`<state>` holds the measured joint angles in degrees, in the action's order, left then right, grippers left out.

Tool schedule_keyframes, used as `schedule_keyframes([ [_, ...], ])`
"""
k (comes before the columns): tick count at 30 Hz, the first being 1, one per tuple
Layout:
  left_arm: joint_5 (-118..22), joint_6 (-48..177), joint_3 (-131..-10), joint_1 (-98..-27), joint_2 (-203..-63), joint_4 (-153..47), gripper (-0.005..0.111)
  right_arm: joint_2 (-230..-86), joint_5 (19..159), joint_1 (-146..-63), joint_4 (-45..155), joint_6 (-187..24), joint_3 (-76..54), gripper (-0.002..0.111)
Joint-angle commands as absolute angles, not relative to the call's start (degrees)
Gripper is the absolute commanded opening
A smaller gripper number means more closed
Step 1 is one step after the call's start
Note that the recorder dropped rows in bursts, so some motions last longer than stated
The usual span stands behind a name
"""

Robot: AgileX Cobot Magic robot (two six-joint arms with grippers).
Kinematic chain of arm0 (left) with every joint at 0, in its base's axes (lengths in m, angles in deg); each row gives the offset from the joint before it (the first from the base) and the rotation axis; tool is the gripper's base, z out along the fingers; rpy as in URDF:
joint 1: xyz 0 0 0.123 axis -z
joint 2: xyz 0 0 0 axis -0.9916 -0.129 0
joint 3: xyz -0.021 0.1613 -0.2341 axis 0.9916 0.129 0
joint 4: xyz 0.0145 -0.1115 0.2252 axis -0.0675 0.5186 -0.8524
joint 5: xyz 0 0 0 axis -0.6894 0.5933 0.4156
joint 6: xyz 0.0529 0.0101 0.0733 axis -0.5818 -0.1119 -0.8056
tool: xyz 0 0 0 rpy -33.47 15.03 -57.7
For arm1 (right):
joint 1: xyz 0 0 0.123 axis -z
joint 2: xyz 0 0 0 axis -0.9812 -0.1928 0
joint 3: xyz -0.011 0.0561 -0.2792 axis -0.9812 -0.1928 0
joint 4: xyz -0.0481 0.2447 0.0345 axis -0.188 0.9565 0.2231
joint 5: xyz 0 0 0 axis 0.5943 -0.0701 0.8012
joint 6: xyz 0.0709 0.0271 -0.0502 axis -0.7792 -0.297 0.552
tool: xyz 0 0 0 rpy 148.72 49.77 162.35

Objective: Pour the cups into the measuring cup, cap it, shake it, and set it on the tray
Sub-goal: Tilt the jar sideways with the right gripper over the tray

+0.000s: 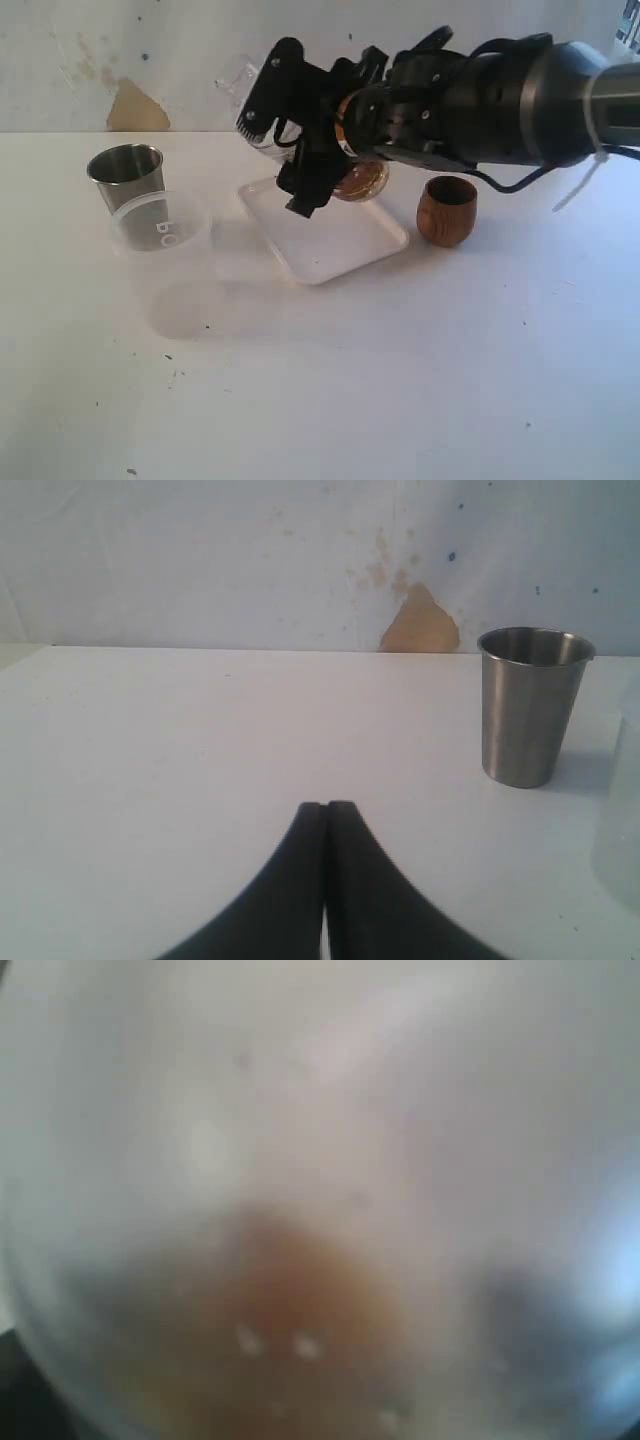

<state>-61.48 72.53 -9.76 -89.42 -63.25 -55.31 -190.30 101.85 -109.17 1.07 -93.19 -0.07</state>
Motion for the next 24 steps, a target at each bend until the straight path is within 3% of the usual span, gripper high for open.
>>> schedule_keyframes([
  [1,-61.48,72.69,-9.52,-89.3,-62.99,-55.23,0.0,-192.24,104.46,-111.18,-5.15,-89.98,2.67,0.0],
  [24,-61.48,72.69,-9.52,-89.3,-62.99,-55.23,0.0,-195.83,102.99,-113.23,-19.09,-90.31,4.24,0.0],
])
